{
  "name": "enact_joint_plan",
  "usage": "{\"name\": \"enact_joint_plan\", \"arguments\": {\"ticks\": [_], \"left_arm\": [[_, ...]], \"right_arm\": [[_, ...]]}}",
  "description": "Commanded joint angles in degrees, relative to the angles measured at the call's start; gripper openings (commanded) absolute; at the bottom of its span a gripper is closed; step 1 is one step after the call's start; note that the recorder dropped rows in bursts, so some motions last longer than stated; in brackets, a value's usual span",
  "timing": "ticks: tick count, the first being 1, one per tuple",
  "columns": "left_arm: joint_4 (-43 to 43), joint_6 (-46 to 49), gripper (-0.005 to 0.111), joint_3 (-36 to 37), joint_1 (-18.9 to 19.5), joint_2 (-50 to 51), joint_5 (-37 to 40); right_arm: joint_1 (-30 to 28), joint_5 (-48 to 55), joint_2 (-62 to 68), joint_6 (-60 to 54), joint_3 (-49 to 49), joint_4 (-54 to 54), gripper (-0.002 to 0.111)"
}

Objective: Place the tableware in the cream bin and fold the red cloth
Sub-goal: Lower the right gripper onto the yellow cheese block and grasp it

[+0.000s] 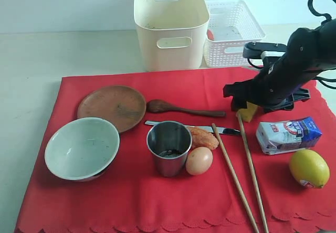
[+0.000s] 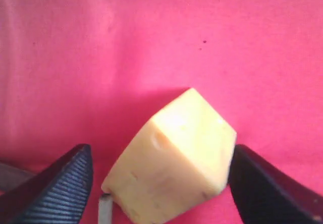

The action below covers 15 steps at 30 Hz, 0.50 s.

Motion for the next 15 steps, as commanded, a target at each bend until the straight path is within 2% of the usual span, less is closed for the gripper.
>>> {"name": "enact_joint_plan", "arguments": {"ticks": [1, 10, 12, 15], "left_arm": [[-0.32, -0.21, 0.003, -0.05, 0.08, -0.32, -0.09], [-0.32, -0.21, 0.003, -0.05, 0.08, -0.32, -0.09], [-0.32, -0.21, 0.003, -0.05, 0.08, -0.32, -0.09], [-0.32, -0.21, 0.003, -0.05, 0.08, -0.32, -0.09]], "right_arm": [[-0.1, -2.42, 1.17, 1.34, 0.33, -0.13, 0.072], [-0.1, -5.08, 1.17, 3.31, 0.2, -0.24, 0.071], [-0.1, -5.22, 1.17, 3.31, 0.2, -0.24, 0.067], [-0.1, -5.31, 1.17, 3.31, 0.2, -0.24, 0.054]]}}
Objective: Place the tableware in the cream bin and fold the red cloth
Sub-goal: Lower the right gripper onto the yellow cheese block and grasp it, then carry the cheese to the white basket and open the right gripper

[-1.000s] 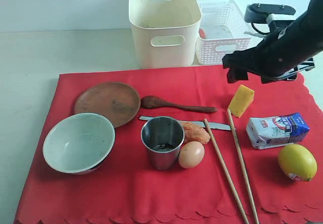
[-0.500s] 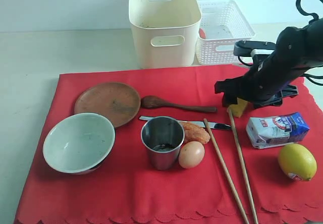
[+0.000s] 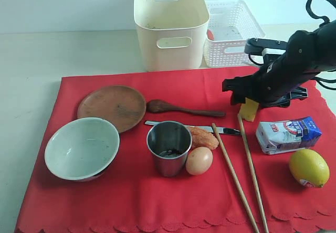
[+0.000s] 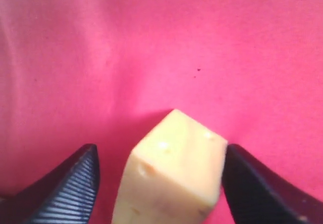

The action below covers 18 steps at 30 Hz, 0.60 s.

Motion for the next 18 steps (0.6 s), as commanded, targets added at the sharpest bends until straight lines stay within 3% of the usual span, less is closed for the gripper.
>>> {"name": "enact_joint_plan", "arguments": {"ticks": [1, 8, 18], "left_arm": [[-0.32, -0.21, 0.003, -0.05, 0.08, -0.32, -0.09], [-0.32, -0.21, 0.003, -0.05, 0.08, -0.32, -0.09], [-0.32, -0.21, 0.003, -0.05, 0.08, -0.32, -0.09]], "right_arm": [[-0.1, -0.65, 0.41, 0.33, 0.2, -0.24, 0.048], [-0.1, -0.53, 0.41, 0.33, 0.2, -0.24, 0.021], [-0.1, -0.53, -0.87, 0.33, 0.2, 1.2, 0.0]]}}
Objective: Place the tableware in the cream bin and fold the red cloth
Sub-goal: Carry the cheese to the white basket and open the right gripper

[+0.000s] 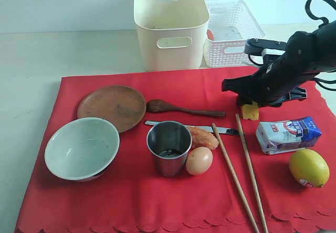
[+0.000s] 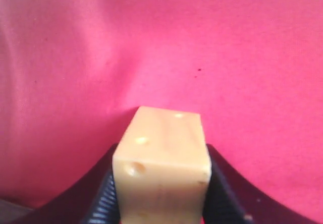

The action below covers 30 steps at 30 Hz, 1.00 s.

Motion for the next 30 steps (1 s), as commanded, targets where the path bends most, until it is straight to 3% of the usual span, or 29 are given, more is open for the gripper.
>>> {"name": "enact_joint_plan", "arguments": {"ticks": [1, 24, 30], "left_arm": [[-0.32, -0.21, 0.003, -0.05, 0.08, -0.32, -0.09], [-0.32, -0.21, 0.003, -0.05, 0.08, -0.32, -0.09], [-0.32, -0.21, 0.003, -0.05, 0.08, -0.32, -0.09]], "right_arm": [[-0.1, -0.41, -1.45, -0.05, 0.2, 0.91, 0.0], [-0.1, -20.11, -10.4, -0.15, -0.03, 0.91, 0.0], [-0.1, -20.11, -8.03, -0.15, -5.63, 0.91, 0.0]]}}
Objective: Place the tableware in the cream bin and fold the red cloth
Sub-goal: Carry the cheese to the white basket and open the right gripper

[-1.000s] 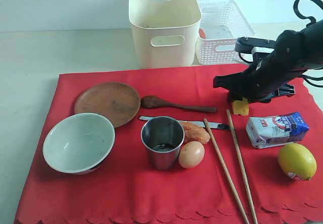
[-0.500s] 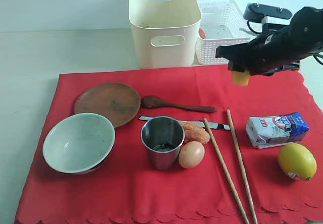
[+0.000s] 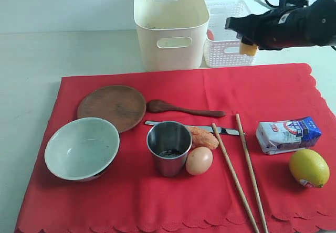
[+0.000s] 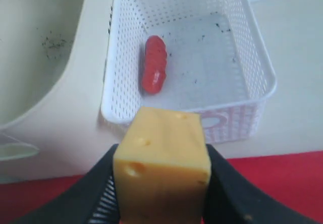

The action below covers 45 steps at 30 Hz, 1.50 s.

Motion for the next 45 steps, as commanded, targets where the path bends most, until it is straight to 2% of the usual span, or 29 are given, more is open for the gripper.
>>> {"name": "enact_joint_plan", "arguments": {"ticks": [1, 14, 23, 36, 45], "left_arm": [[-0.32, -0.21, 0.003, -0.05, 0.08, -0.32, -0.09], [-0.32, -0.21, 0.003, -0.05, 0.08, -0.32, -0.09], [-0.32, -0.21, 0.003, -0.05, 0.08, -0.32, -0.09], [-0.32, -0.21, 0.003, -0.05, 0.08, -0.32, -0.09], [-0.32, -0.21, 0.003, -0.05, 0.08, -0.32, -0.09]], "right_arm": [[-0.1, -2.1, 2.1, -0.15, -4.88, -0.04, 0.0], [-0.52, -2.19, 14.27, -0.62, -19.97, -0.04, 0.0], [-2.67, -1.89, 19.57, -0.52, -24.49, 0.6, 0.003], [-2.67, -2.05, 19.78, -0.48, -24.52, 1.72, 0.044], [-2.67, -2.05, 19.78, -0.48, -24.52, 1.72, 0.062]]}}
